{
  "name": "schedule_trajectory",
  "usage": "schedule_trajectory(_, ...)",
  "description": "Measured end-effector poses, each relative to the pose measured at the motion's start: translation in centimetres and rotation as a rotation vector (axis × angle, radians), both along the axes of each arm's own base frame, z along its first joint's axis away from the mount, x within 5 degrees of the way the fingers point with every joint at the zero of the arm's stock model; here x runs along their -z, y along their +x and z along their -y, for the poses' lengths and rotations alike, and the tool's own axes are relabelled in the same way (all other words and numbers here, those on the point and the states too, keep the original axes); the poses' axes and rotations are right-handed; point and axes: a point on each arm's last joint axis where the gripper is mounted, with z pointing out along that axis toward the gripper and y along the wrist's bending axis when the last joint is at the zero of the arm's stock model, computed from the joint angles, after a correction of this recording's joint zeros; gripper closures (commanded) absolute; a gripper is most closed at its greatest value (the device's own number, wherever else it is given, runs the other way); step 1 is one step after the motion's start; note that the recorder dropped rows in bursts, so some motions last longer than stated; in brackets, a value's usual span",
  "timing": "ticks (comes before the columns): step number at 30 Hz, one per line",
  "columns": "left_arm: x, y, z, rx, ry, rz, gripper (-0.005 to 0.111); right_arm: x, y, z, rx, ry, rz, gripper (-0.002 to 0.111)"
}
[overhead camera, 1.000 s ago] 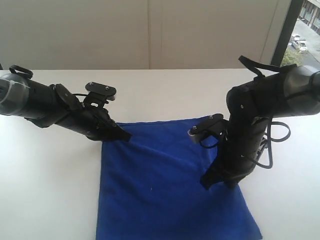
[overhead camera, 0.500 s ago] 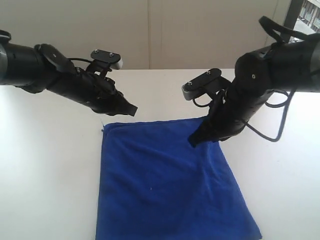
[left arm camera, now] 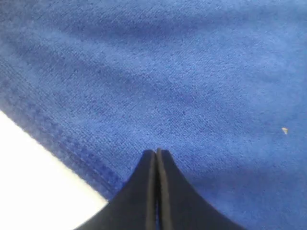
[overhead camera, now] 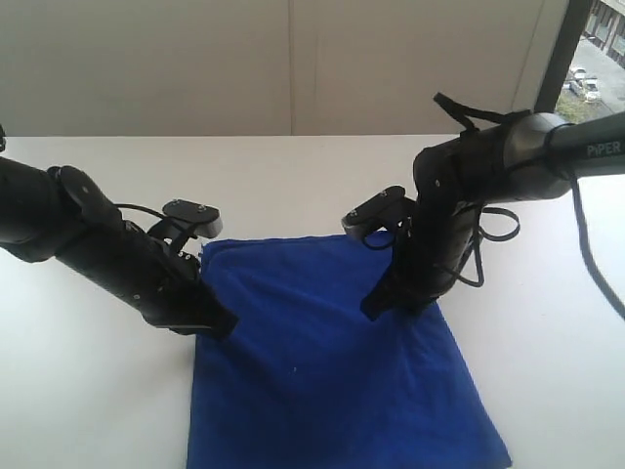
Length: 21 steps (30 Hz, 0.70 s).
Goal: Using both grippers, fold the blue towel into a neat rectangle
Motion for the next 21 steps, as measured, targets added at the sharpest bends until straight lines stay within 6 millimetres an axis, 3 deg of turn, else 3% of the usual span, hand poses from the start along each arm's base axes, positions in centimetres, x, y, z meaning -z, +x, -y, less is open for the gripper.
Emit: schedule_trajectory(21, 0.2, 0.8, -0.5, -0.073, 0.027, 0.094, 0.107, -0.1, -0.6, 1.0, -0.002, -0.116, -0.076, 0.108)
